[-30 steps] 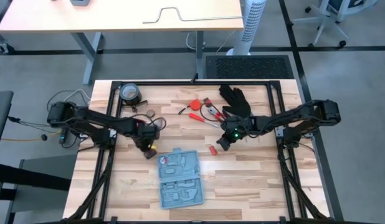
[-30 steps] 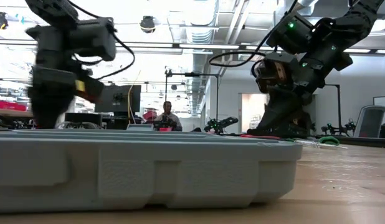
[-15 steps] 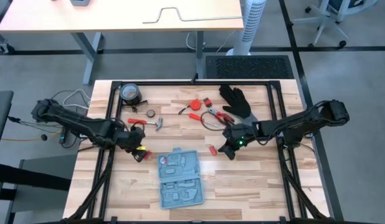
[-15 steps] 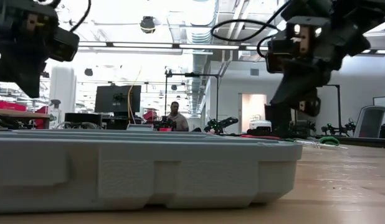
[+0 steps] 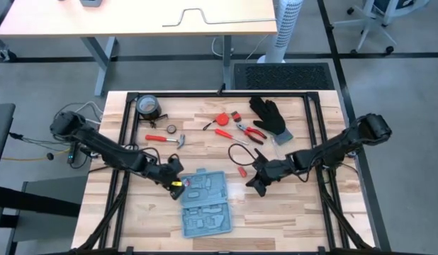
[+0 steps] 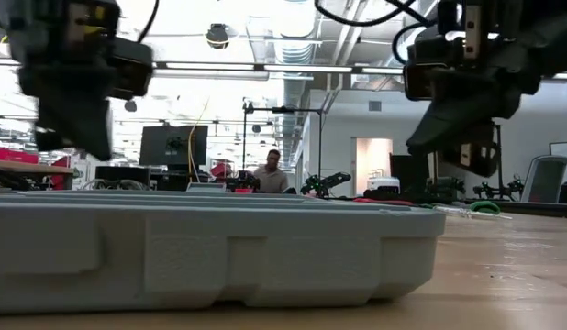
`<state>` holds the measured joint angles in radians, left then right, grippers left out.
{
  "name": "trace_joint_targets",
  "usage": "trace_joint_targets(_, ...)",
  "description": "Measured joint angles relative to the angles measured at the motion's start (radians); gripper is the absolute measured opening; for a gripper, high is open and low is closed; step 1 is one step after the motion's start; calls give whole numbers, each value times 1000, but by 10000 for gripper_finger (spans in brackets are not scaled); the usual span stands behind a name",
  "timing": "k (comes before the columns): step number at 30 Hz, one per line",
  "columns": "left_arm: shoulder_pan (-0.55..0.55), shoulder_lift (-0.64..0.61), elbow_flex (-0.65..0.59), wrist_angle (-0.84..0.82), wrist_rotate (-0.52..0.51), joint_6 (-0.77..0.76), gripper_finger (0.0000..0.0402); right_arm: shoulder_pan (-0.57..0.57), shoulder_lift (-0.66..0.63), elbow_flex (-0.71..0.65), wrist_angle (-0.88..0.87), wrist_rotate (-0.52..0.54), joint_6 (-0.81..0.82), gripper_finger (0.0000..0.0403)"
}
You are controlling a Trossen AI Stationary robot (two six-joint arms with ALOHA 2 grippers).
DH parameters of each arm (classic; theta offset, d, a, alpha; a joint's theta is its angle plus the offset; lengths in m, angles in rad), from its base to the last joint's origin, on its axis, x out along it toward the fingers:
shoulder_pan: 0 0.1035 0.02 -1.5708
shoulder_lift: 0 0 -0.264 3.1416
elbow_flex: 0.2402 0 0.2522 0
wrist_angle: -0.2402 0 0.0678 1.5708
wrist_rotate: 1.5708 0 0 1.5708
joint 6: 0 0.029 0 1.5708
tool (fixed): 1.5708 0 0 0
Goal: Prefit tool cases
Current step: Move the gray toolbox to the center of the table
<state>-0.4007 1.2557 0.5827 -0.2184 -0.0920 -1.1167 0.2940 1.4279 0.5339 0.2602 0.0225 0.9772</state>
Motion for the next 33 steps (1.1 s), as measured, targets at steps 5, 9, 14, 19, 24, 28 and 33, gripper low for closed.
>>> trace_joint_targets(5,73,101,2,114,-5,123,0,53,0,0,12,126,119,8)
trace_joint_targets(9,144,217,2,231,111,231,0,76,0,0,6,197,192,8)
trace_joint_targets(14,161,350,28,405,214,309,0,116,0,0,1,327,285,8)
trace_joint_targets(19,168,422,88,408,178,350,0,135,0,0,-56,412,361,8)
trace_joint_targets(24,242,431,109,393,90,397,0,143,0,0,-103,428,383,8)
trace_joint_targets(28,334,427,111,385,86,461,0,143,0,0,-118,428,386,8)
trace_joint_targets(33,441,420,111,364,165,535,0,143,0,0,-119,429,386,8)
